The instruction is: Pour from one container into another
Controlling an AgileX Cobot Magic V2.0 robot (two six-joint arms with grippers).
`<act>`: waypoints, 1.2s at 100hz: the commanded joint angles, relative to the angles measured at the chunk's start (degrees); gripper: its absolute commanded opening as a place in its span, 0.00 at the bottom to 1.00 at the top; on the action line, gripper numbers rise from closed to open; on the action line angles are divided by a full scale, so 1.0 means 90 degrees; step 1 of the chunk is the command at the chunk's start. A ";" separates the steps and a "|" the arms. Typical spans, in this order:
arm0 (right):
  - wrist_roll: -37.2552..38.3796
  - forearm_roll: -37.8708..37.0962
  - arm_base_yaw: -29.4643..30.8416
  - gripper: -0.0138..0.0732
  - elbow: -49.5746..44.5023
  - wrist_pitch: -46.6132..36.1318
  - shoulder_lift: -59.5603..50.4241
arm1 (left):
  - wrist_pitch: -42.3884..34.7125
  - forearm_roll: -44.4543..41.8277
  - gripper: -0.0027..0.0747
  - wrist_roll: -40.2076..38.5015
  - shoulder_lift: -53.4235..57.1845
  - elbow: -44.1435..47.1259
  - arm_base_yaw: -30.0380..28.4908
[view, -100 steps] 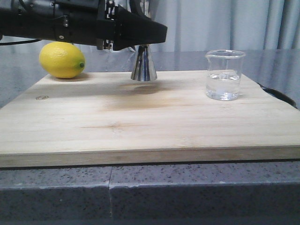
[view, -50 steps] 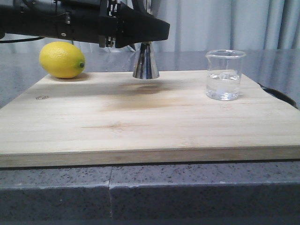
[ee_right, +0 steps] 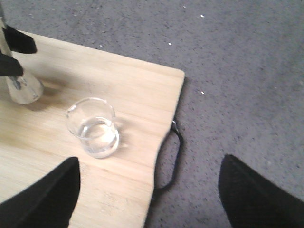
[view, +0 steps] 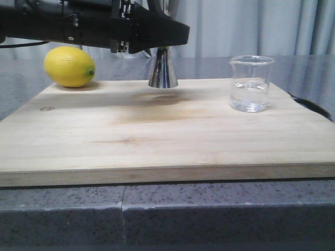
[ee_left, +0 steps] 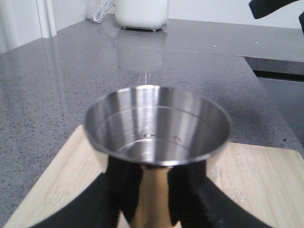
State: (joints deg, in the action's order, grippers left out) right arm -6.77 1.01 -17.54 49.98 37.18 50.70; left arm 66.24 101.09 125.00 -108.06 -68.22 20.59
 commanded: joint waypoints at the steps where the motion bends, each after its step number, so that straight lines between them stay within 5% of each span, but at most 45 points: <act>1: -0.0087 0.0049 -0.0175 0.76 0.0252 -0.0787 0.0196 | 0.0637 0.0546 0.32 -0.0046 0.0304 -0.0194 0.0058; 73: -0.0074 0.0059 -0.1268 0.76 -0.3104 -0.7319 0.1097 | 0.0637 0.0546 0.32 -0.0046 0.0304 -0.0194 0.0058; 120: -0.0074 0.0059 -0.1282 0.76 -0.3296 -0.9335 0.2804 | 0.0637 0.0546 0.32 -0.0046 0.0304 -0.0194 0.0058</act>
State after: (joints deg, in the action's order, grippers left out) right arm -6.77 2.33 -29.05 19.08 -38.25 74.87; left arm 66.24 101.09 125.00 -108.06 -68.22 20.59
